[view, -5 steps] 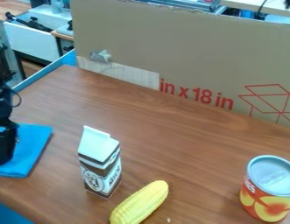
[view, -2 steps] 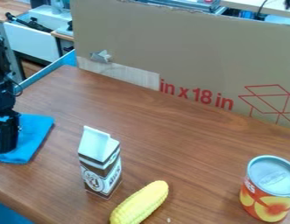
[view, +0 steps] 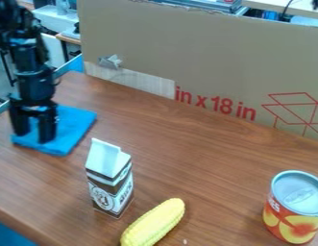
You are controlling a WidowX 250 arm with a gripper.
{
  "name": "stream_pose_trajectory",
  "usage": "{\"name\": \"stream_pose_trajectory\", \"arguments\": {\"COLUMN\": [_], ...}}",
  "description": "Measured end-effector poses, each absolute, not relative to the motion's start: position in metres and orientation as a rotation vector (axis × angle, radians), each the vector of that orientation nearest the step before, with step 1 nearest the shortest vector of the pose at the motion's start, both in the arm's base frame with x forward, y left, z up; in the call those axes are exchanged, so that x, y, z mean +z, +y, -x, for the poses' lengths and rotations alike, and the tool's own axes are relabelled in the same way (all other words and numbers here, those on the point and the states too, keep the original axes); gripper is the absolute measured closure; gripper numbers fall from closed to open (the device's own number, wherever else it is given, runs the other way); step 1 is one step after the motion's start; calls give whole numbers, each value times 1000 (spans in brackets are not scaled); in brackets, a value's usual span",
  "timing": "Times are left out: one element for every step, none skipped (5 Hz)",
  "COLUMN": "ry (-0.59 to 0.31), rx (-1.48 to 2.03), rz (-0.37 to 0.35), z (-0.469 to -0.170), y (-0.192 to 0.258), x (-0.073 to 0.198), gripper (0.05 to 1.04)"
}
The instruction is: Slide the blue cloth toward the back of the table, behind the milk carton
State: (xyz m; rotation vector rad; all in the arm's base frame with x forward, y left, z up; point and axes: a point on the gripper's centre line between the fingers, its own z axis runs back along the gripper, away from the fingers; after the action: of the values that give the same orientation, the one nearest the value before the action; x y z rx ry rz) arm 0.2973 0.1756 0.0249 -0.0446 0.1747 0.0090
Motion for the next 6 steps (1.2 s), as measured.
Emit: {"name": "stream_pose_trajectory", "arguments": {"ry": [140, 117, 119, 90, 46, 67], "rx": [-64, -76, -66, -51, -52, -77], "rz": [70, 85, 89, 115, 88, 67], "z": [-313, -326, -325, -309, -279, -261], "y": [168, 171, 171, 166, 153, 149], "x": [25, 25, 27, 42, 68, 84], "gripper": [85, 85, 85, 85, 85, 85]}}
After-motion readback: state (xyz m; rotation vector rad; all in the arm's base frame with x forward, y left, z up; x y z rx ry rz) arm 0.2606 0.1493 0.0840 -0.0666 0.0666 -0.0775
